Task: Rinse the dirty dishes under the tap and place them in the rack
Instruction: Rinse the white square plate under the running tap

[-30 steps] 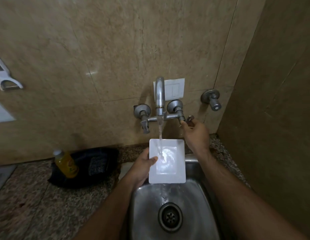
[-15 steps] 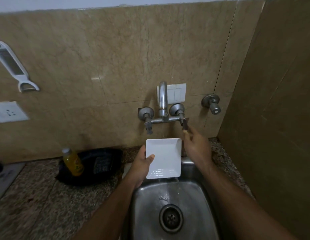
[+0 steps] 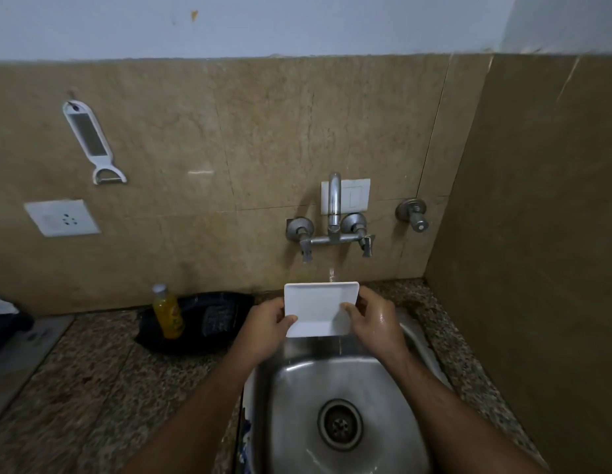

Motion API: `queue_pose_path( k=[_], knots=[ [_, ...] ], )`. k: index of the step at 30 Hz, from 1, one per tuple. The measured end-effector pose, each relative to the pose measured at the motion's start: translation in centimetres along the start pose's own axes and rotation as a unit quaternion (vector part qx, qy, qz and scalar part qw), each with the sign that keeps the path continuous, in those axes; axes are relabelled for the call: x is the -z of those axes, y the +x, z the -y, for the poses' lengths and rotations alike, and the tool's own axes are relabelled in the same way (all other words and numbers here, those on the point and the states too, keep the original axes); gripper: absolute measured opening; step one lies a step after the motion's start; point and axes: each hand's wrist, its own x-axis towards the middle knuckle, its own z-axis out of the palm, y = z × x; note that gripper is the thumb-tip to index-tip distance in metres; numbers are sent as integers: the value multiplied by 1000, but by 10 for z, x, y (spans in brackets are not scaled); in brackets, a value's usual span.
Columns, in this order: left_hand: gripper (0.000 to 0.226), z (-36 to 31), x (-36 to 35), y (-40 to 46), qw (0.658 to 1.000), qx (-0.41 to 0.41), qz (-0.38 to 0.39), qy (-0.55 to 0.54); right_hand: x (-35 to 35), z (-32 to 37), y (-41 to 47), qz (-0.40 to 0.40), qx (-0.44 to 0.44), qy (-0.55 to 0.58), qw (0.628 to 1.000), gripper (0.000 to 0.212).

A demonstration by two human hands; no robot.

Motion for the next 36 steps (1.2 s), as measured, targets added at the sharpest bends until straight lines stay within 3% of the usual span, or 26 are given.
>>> queue_pose_path(
  k=[3,9,15,24,27,31,36],
  knots=[
    [25,-7,13,-5,998,-10,-19,56,4,14,-8,-8,37,-10,999,27],
    [41,-22,29,-16,994,-32,-56,91,15,34,-12,-51,99,-40,993,18],
    [25,-41,39,-25,990,-58,-102,77,26,42,-18,-105,150,-144,972,9],
    [25,-57,42,-36,983,-77,-142,92,37,49,-21,-143,203,-204,947,12],
    [25,-56,43,-38,977,-90,-162,105,34,46,-27,-153,194,-186,951,23],
    [28,-34,28,-40,978,-37,-76,190,16,24,-30,-48,116,-201,971,14],
    [35,-15,18,-35,975,8,-59,215,5,6,-26,-48,86,-184,978,20]
  ],
)
